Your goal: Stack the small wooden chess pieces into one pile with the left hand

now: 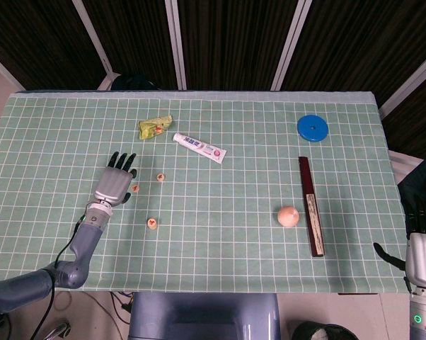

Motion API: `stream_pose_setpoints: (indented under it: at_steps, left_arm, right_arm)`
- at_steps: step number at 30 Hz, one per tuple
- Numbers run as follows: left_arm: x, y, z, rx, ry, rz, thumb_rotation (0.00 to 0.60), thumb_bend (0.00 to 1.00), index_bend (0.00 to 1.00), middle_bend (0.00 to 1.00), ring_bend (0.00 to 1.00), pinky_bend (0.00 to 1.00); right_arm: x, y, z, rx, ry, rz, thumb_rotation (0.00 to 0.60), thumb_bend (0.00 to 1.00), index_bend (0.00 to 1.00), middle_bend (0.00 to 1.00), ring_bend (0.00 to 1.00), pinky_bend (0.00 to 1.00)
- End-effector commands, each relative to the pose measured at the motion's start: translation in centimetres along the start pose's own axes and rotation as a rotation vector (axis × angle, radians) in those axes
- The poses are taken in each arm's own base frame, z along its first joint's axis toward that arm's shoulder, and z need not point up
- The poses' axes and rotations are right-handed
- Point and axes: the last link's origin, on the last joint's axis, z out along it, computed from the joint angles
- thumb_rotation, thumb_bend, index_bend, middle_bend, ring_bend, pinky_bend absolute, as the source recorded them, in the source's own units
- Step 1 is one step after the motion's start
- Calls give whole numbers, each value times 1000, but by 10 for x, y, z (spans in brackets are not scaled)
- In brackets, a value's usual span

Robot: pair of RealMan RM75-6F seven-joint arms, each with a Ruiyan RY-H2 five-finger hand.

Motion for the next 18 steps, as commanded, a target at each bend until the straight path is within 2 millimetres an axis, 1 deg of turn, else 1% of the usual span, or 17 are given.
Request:
stream_pose_setpoints:
  at_steps: [1,6,11,18]
  left_arm:
    - [-6,4,5,-5,-11,1,600,248,410,0,0,0]
    - [-12,4,7,-4,-11,17,600,257,430,0,0,0]
    - [-14,6,10,-7,-9,29,600,267,438,0,0,0]
    - [-17,13,13,-15,-12,41,600,280,442,0,0,0]
  right_arm:
    - [0,0,0,-1,-1,2,600,233,92,13,0,0]
    - [0,1,1,-10,-3,5,600,233,92,13,0,0]
    - [0,1,1,-12,-2,6,600,233,92,13,0,0]
    - [0,1,1,-14,-1,6,600,232,92,13,0,0]
